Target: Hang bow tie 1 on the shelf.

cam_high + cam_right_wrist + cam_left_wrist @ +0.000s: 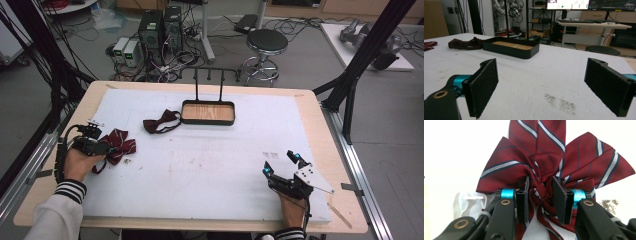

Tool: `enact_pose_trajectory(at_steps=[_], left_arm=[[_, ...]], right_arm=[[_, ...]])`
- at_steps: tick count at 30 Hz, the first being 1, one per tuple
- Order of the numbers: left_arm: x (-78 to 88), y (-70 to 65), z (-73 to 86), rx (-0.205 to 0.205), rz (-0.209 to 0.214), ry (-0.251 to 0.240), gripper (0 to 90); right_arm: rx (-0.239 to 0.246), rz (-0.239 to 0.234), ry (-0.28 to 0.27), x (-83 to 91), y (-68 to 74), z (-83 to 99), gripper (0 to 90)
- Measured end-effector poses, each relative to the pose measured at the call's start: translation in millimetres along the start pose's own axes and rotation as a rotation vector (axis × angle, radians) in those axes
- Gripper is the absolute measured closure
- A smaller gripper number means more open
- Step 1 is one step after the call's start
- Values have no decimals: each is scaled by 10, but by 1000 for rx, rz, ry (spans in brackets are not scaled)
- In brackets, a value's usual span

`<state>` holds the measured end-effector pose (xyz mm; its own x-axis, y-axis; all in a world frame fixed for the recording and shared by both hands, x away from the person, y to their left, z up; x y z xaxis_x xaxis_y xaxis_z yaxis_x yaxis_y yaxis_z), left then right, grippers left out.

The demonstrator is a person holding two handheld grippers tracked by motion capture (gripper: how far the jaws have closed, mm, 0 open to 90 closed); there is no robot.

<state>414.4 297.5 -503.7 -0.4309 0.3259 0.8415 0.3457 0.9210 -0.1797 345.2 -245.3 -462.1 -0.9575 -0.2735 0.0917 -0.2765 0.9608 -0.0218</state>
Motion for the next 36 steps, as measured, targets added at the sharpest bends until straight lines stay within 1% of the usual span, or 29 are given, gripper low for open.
enact_pose_trajectory(at_steps=[2, 3, 5, 6, 7, 13, 16, 19, 20, 21, 22, 23, 24, 25, 26, 27, 28, 29, 30, 31, 32, 33, 34, 35, 36], left_arm=[[3, 1, -1, -2, 1, -3, 683], [6, 0, -2, -2, 2, -17, 686], [8, -4, -1, -2, 0, -24, 688], [8, -4, -1, -2, 0, -24, 689], [18, -12, -4, -11, 3, -25, 689], [51, -31, -31, -16, 6, -45, 690], [76, -44, -51, -12, 12, -61, 690], [119, -74, -95, -13, 20, -90, 691], [119, -74, -95, -13, 20, -90, 691], [159, -101, -135, -22, 27, -114, 691], [180, -115, -158, -23, 29, -127, 692], [180, -115, -158, -23, 29, -127, 692], [223, -144, -202, -31, 34, -151, 692], [244, -154, -225, -38, 33, -164, 692], [244, -154, -225, -38, 33, -164, 692], [287, -181, -270, -48, 29, -195, 692], [309, -190, -290, -56, 27, -209, 692], [309, -190, -290, -56, 27, -209, 693], [352, -212, -334, -62, 23, -246, 693], [374, -220, -356, -69, 19, -263, 693], [374, -220, -356, -69, 19, -263, 694], [422, -239, -405, -79, 14, -304, 694], [422, -239, -405, -79, 14, -304, 694], [464, -258, -440, -82, 14, -332, 694], [464, -258, -440, -82, 14, -332, 694]], right_arm=[[0, 0, 0, 1, -1, 0, 110], [-1, -1, -1, 0, 0, 0, 110], [-1, -1, 0, 0, 0, 0, 110], [-1, -1, 0, 0, 0, 0, 110], [0, -2, 0, 1, -2, 1, 110], [-1, 0, -1, 0, 1, -1, 110], [-1, -1, -1, 0, -1, 0, 110], [-1, -1, -1, 0, 0, 0, 110], [-1, -1, -1, 0, 0, 0, 110], [0, -1, -1, 0, -1, 0, 110], [-1, -1, -1, 1, -1, 0, 110], [-1, -2, -1, 1, -1, 0, 110], [0, -1, -2, 0, -1, 0, 110], [-1, 0, -1, 0, -1, 0, 110], [-1, -1, -1, 1, -1, 0, 110], [-1, -1, -1, 1, -1, 0, 110], [-1, -1, -1, 1, 0, -1, 110], [0, -1, -1, 1, -1, -1, 110], [0, -1, -1, 1, 0, 0, 110], [-1, 0, -2, 1, 0, -1, 110], [0, -1, -2, 1, -1, -1, 110], [-1, -1, -2, 1, 0, -1, 110], [0, 0, -2, 1, 0, -1, 110], [-1, 0, -1, 1, 0, -1, 110], [-1, 0, -1, 1, 0, -1, 110]])
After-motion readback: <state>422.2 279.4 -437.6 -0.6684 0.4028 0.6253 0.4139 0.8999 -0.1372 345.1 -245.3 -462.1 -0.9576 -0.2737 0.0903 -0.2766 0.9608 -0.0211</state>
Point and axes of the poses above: each handheld gripper's, and its own axes: x roughly backward along the jaws, z roughly out of its underside, y roughly to its left, the point moved 10 cm from there along -x, roughly forward along the jaws, and after that the axes turned 9 degrees about z, right-handed, at the moved point
